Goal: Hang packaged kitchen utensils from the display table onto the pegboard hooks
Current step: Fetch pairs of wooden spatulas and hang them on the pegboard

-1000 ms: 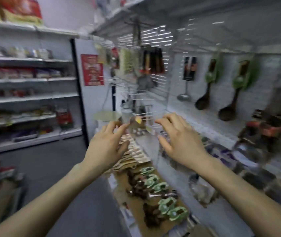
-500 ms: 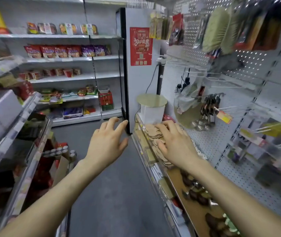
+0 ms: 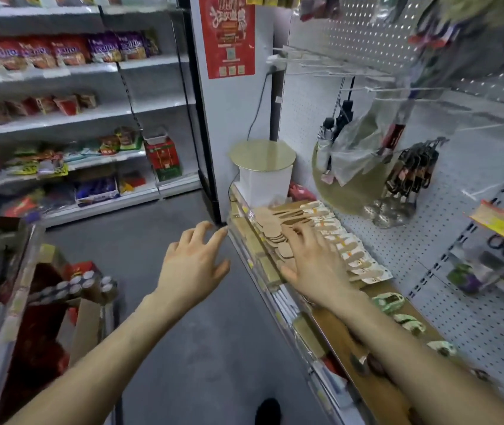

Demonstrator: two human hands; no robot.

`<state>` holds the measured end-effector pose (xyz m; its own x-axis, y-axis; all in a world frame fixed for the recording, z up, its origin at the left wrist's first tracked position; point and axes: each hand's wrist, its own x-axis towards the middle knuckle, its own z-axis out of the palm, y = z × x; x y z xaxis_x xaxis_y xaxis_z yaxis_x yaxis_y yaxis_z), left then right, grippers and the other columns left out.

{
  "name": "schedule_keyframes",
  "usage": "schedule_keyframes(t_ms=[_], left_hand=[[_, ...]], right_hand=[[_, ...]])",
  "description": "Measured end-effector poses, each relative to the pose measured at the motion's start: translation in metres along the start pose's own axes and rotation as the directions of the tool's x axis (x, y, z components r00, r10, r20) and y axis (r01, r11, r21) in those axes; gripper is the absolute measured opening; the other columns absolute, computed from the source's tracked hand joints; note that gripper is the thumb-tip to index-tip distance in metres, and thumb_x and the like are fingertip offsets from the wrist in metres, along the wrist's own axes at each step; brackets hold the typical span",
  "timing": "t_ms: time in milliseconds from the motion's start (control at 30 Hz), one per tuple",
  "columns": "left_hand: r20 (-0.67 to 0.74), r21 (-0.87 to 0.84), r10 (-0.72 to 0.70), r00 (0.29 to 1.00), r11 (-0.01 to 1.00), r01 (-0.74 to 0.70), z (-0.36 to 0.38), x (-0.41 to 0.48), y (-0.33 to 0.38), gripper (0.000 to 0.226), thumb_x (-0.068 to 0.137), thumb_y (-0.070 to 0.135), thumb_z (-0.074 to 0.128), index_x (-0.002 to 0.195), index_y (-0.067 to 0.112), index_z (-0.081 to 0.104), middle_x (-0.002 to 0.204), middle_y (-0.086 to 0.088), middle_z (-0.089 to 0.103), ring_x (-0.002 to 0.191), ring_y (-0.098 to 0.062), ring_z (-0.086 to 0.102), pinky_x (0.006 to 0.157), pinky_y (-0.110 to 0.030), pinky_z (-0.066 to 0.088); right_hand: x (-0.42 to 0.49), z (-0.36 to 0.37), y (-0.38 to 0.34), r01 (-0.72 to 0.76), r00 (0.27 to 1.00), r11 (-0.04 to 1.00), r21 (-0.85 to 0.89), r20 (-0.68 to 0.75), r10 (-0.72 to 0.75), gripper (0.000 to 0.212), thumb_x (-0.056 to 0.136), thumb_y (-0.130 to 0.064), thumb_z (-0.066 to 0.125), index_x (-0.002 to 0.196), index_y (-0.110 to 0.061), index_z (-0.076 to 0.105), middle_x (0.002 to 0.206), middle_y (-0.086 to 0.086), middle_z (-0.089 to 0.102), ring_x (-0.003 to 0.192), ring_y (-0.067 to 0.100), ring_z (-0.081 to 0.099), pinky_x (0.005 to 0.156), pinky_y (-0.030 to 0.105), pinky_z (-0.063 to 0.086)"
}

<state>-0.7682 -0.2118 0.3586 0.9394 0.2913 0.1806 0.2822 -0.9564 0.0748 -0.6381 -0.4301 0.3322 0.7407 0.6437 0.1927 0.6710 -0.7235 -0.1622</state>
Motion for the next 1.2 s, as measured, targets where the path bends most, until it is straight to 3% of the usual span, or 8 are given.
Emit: schedule_keyframes(t_ms=[233, 433, 600, 767, 900, 1033, 1200], left_hand=[[0.177, 0.087, 0.09, 0.98, 0.99, -0.107, 0.051, 0.13, -0.035, 0.067, 0.1, 0.052, 0.063, 0.159, 0.03, 0.041, 0.162, -0.005, 0.037, 0.142, -0.034, 0.046, 0.1, -0.05, 0.052], [0.281, 0.009, 0.224, 0.933, 0.972, -0.236, 0.11, 0.219, -0.032, 0.065, 0.098, 0.049, 0.065, 0.157, 0.027, 0.045, 0.158, -0.007, 0.042, 0.137, -0.036, 0.049, 0.097, -0.054, 0.055], [0.415, -0.098, 0.431, 0.801, 0.897, -0.432, 0.184, 0.292, -0.015, 0.062, 0.099, 0.048, 0.064, 0.155, 0.027, 0.045, 0.154, -0.005, 0.044, 0.134, -0.036, 0.051, 0.092, -0.055, 0.057], [0.531, -0.218, 0.587, 0.611, 0.792, -0.57, 0.249, 0.353, 0.004, 0.061, 0.103, 0.048, 0.057, 0.158, 0.028, 0.04, 0.157, -0.003, 0.037, 0.138, -0.033, 0.045, 0.093, -0.051, 0.055], [0.591, -0.283, 0.644, 0.486, 0.73, -0.622, 0.298, 0.381, 0.023, 0.062, 0.105, 0.05, 0.053, 0.161, 0.029, 0.037, 0.16, -0.003, 0.036, 0.142, -0.03, 0.042, 0.106, -0.048, 0.051], [0.649, -0.296, 0.659, 0.38, 0.679, -0.671, 0.353, 0.393, 0.046, 0.059, 0.106, 0.047, 0.051, 0.161, 0.029, 0.036, 0.159, -0.002, 0.037, 0.14, -0.029, 0.046, 0.108, -0.046, 0.049], [0.673, -0.334, 0.658, 0.339, 0.678, -0.655, 0.426, 0.407, 0.09, 0.053, 0.106, 0.039, 0.053, 0.155, 0.022, 0.045, 0.151, -0.006, 0.045, 0.133, -0.029, 0.052, 0.104, -0.043, 0.052]], right_hand=[[0.068, 0.105, 0.064, -0.309, 0.941, 0.939, 0.154, 0.197, 0.277, 0.068, 0.101, -0.06, 0.058, 0.156, -0.026, 0.041, 0.149, 0.006, 0.043, 0.138, 0.031, 0.049, 0.106, 0.053, 0.05], [0.095, 0.152, 0.097, -0.502, 0.837, 0.851, 0.157, 0.337, 0.431, 0.078, 0.098, -0.062, 0.06, 0.16, -0.021, 0.036, 0.151, 0.011, 0.04, 0.14, 0.035, 0.045, 0.109, 0.052, 0.048], [0.108, 0.192, 0.11, -0.724, 0.666, 0.673, 0.153, 0.408, 0.624, 0.075, 0.1, -0.051, 0.063, 0.162, -0.023, 0.031, 0.156, 0.009, 0.034, 0.145, 0.034, 0.039, 0.109, 0.047, 0.045], [0.108, 0.215, 0.107, -0.901, 0.429, 0.416, 0.125, 0.414, 0.803, 0.07, 0.102, -0.051, 0.062, 0.161, -0.022, 0.037, 0.153, 0.01, 0.039, 0.143, 0.033, 0.044, 0.107, 0.042, 0.046], [0.111, 0.245, 0.105, -0.946, 0.322, 0.288, 0.147, 0.363, 0.874, 0.062, 0.103, -0.049, 0.064, 0.155, -0.022, 0.046, 0.15, 0.009, 0.045, 0.137, 0.031, 0.051, 0.102, 0.042, 0.049], [0.121, 0.287, 0.112, -0.968, 0.198, 0.111, 0.225, 0.414, 0.888, 0.063, 0.103, -0.042, 0.067, 0.157, -0.021, 0.042, 0.154, 0.008, 0.041, 0.138, 0.033, 0.051, 0.103, 0.045, 0.051], [0.142, 0.341, 0.155, -0.955, 0.201, 0.093, 0.281, 0.387, 0.9, 0.058, 0.105, -0.036, 0.063, 0.157, -0.02, 0.042, 0.154, 0.006, 0.044, 0.138, 0.029, 0.051, 0.105, 0.039, 0.047]])
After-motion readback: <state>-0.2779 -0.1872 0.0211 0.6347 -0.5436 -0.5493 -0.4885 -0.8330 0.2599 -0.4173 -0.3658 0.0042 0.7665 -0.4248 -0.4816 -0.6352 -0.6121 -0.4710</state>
